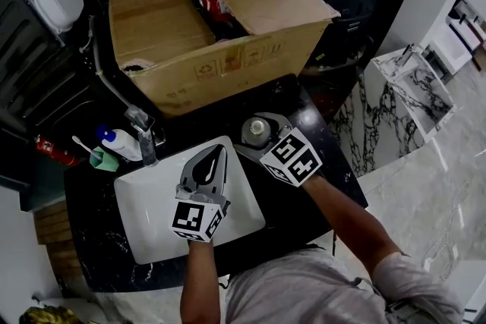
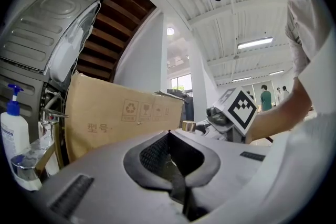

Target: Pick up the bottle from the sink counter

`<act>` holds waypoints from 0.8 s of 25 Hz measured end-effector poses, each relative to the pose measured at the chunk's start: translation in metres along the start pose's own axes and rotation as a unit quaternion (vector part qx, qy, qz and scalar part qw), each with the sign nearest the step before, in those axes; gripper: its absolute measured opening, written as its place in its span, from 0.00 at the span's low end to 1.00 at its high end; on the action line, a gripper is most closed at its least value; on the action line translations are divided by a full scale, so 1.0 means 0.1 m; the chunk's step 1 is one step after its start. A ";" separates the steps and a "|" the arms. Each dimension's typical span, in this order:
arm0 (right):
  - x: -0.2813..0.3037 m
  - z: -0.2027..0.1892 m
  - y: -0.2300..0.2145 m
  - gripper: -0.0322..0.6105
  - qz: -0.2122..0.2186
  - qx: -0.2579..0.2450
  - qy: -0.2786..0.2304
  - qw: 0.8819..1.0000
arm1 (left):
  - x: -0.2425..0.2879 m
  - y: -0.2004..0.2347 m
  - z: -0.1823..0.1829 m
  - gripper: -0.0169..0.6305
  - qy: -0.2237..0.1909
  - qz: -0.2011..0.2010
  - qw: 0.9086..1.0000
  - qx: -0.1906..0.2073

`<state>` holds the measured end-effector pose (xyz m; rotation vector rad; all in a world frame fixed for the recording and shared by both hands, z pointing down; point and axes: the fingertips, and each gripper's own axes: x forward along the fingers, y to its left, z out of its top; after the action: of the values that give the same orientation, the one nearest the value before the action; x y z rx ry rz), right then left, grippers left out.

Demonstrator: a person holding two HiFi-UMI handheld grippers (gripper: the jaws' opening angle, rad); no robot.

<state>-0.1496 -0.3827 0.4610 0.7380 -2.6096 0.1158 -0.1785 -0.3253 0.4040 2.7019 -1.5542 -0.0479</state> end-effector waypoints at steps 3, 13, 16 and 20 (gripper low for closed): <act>-0.15 0.11 0.07 0.58 0.005 -0.005 -0.013 1.000 | -0.03 -0.04 0.07 0.03 -0.004 0.004 1.000 0.004; -0.63 0.37 0.38 0.58 0.026 -0.014 -0.055 0.998 | -0.17 -0.25 0.34 0.03 -0.020 0.011 1.000 0.011; -0.74 0.41 0.45 0.58 0.030 -0.015 -0.064 0.997 | -0.21 -0.30 0.40 0.03 -0.023 0.012 1.000 0.013; -0.85 0.44 0.51 0.58 0.034 -0.015 -0.072 0.997 | -0.26 -0.35 0.45 0.03 -0.026 0.013 0.999 0.018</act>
<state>-0.1269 -0.3059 0.3874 0.6695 -2.7674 0.0454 -0.1625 -0.2856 0.3585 2.7278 -1.6190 -0.0909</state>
